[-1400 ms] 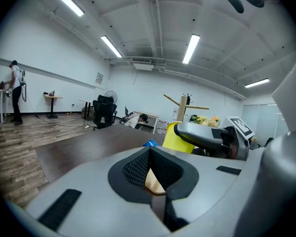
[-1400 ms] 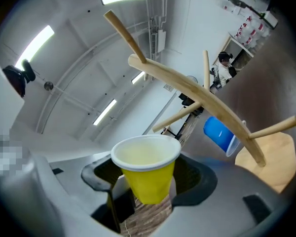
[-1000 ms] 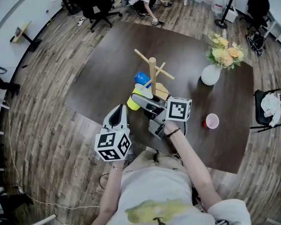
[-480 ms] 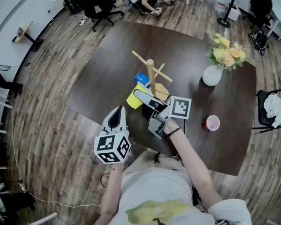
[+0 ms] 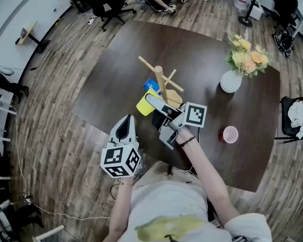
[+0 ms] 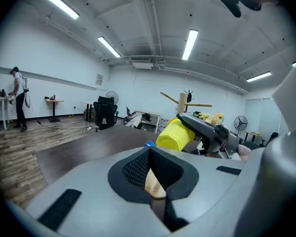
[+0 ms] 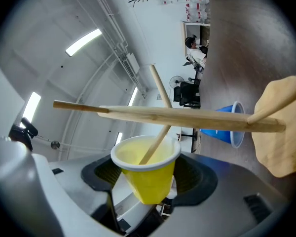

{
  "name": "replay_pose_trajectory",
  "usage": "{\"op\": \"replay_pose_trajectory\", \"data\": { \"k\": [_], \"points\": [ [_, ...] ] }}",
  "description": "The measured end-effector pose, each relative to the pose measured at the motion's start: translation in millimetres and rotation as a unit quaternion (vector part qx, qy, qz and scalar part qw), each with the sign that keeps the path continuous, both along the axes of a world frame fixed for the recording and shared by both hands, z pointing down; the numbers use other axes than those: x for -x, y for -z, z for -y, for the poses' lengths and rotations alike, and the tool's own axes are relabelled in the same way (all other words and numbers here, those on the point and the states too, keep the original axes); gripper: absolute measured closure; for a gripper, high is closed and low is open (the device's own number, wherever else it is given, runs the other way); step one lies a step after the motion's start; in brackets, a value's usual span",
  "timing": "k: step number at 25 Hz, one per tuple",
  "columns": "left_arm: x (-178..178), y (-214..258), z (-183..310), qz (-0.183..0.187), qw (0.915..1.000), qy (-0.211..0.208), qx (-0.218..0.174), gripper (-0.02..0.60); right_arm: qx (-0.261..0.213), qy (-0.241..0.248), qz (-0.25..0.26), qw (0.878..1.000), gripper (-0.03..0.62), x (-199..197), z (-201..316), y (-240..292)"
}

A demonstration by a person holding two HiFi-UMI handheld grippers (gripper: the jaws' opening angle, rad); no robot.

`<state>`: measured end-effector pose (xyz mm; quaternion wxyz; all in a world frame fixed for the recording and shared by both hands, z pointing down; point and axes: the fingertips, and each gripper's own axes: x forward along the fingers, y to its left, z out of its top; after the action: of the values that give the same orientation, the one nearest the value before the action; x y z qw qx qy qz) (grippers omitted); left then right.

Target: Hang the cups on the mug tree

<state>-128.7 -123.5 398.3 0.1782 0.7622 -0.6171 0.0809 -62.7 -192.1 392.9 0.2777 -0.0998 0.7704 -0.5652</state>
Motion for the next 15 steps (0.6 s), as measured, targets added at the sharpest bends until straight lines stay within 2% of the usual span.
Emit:
{"op": "replay_pose_trajectory", "data": {
  "k": [15],
  "points": [
    [-5,-6,15,0.009,0.9998,0.009,0.014,0.566,0.056,0.001,0.061,0.997,0.283,-10,18,-10]
  ]
}}
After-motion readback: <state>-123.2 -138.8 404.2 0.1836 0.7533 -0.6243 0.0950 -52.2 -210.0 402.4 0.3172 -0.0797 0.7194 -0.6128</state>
